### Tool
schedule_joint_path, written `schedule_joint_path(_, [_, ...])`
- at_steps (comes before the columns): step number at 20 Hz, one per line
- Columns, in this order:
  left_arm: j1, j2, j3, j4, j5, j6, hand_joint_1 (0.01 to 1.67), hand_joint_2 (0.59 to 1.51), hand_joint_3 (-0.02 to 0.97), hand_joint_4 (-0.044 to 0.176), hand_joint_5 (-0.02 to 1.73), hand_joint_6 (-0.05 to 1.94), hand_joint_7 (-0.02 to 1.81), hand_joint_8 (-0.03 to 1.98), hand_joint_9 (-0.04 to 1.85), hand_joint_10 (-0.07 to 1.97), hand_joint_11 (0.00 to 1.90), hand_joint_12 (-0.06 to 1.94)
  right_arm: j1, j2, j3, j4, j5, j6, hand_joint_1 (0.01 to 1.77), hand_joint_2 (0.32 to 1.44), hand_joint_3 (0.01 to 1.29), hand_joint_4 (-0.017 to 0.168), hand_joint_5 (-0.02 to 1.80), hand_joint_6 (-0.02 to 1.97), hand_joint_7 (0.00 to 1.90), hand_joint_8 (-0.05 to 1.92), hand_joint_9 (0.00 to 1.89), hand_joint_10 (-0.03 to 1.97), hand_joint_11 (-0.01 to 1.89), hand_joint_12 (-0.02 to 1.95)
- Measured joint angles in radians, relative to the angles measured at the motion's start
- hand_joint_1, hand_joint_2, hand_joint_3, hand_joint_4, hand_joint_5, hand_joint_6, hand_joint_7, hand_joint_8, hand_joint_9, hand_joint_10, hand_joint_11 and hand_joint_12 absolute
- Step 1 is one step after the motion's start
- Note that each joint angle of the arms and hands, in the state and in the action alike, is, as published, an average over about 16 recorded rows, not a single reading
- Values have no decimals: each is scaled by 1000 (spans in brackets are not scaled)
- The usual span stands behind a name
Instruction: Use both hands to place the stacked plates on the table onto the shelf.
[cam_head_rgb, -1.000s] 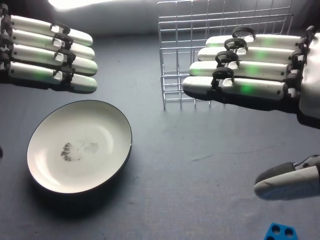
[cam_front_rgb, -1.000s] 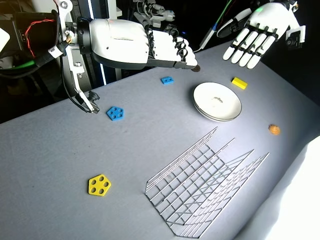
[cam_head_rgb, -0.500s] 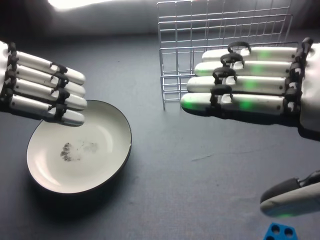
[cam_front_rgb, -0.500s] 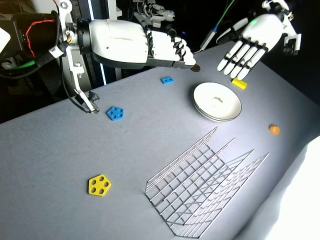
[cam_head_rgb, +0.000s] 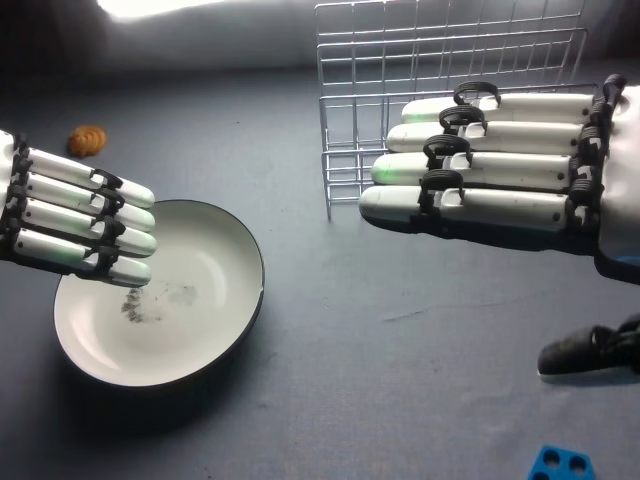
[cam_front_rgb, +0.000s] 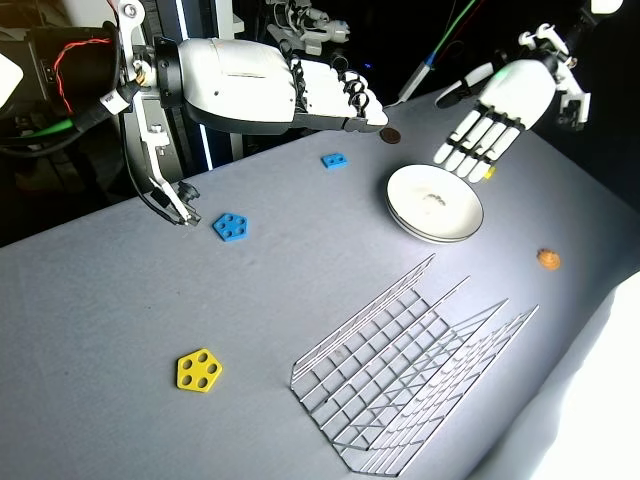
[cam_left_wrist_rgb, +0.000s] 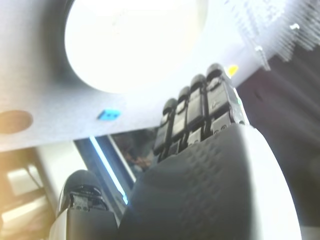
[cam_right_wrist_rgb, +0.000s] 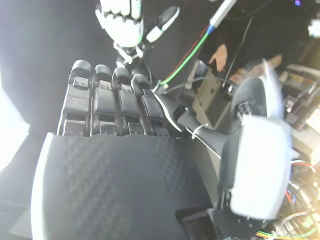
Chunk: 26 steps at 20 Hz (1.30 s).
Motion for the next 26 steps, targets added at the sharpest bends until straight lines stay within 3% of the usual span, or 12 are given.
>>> schedule_joint_path(8, [150, -70, 94, -76, -8, 54, 19, 1046, 18, 4, 21, -8, 15, -13, 17, 8, 19, -7, -10, -5, 1, 14, -2, -12, 1067, 996, 17, 3, 16, 19, 21, 9, 11, 6, 22, -9])
schedule_joint_path(17, [222, -134, 200, -111, 3, 73, 19, 1048, 17, 3, 21, -8, 18, -12, 22, 9, 19, -11, -34, -27, 4, 75, -19, -112, 1132, 1028, 18, 4, 18, 18, 21, 9, 14, 6, 21, 5])
schedule_joint_path(26, [241, -152, 244, -118, 1, 63, 19, 1046, 16, 3, 22, -8, 16, -12, 22, 8, 14, -13, -43, -46, 4, 163, -1, -233, 1119, 1057, 18, 3, 16, 19, 21, 10, 17, 6, 16, 20])
